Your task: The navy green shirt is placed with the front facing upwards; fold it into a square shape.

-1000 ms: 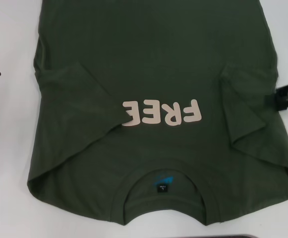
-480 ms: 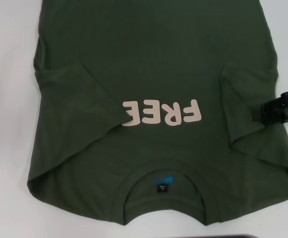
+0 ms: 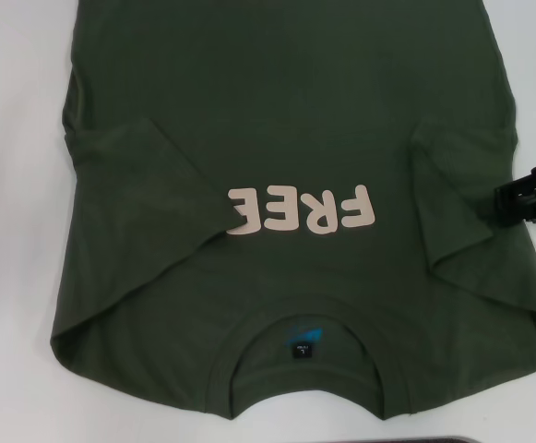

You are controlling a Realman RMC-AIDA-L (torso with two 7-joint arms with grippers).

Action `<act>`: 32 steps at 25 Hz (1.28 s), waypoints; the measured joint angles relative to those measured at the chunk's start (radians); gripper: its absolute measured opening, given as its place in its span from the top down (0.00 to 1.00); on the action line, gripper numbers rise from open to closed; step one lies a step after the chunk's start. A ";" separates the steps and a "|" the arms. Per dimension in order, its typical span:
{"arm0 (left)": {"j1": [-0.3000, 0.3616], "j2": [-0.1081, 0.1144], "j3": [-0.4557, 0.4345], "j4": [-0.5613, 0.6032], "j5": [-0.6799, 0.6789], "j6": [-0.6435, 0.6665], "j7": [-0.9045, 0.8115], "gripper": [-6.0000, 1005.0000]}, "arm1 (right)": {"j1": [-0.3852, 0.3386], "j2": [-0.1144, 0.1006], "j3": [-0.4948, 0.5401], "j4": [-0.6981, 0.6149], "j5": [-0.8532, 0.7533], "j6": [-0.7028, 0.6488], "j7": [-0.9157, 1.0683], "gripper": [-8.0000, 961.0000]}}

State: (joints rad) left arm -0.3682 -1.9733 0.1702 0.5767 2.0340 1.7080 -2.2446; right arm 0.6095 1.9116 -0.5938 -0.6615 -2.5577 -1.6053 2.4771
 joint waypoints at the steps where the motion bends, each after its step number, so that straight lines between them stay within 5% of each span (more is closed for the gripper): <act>1: 0.000 0.000 0.000 0.000 0.000 0.000 0.000 0.19 | 0.001 0.002 0.000 0.001 0.000 0.001 0.000 0.50; 16: -0.007 0.002 -0.007 0.000 0.000 -0.012 -0.001 0.20 | 0.014 0.021 -0.041 0.007 0.000 0.028 -0.002 0.50; 26: -0.007 0.004 -0.008 0.000 0.000 -0.020 -0.001 0.20 | 0.043 0.053 -0.030 0.008 0.088 0.006 -0.021 0.50; 32: -0.003 0.007 -0.008 -0.002 0.000 -0.024 -0.001 0.20 | 0.018 0.032 -0.027 0.003 0.287 -0.059 -0.060 0.50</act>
State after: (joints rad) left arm -0.3716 -1.9661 0.1625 0.5752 2.0340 1.6840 -2.2460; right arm 0.6272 1.9435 -0.6211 -0.6581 -2.2703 -1.6639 2.4173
